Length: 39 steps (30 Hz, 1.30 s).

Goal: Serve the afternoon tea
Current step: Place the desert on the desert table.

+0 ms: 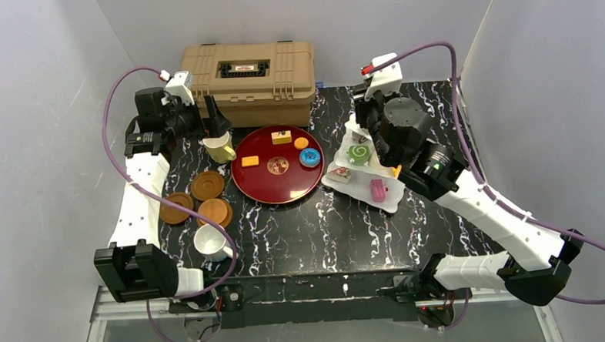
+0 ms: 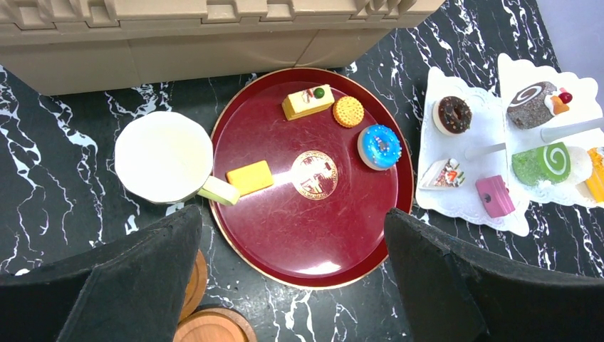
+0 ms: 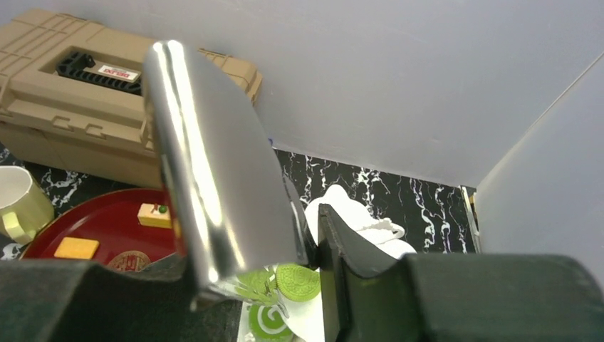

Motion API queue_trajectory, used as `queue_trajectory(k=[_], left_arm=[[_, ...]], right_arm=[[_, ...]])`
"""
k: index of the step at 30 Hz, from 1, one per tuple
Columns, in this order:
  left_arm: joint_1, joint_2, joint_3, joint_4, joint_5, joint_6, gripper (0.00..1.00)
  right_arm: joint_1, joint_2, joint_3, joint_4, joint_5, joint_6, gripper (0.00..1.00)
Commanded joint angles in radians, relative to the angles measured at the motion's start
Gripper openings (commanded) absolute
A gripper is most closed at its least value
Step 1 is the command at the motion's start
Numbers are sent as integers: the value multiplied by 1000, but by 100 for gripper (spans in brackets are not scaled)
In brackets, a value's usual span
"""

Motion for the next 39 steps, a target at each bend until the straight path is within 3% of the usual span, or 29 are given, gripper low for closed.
queue_trajectory(k=[1,9,14,23,32,39], left_arm=[[7,-40,-14,-17,9,11,98],[7,-36,-12,-16,30,4,98],[7,-40,-11,-19,27,7,98],[7,-36,-1,-23,12,5,98],[7,-29,9,-25,-13,4,98],[32,26,36,-80,-24,12,98]], right_arm=[[-12,-3,-4,74,21,3,43],[-12,-4,12,75,-10,7,53],[-13,-2,31,70,-48,16,54],[-10,55,98,83,-161,44,39],[-5,188,225,118,-325,96,34],[-5,324,107,318,-542,261,38]])
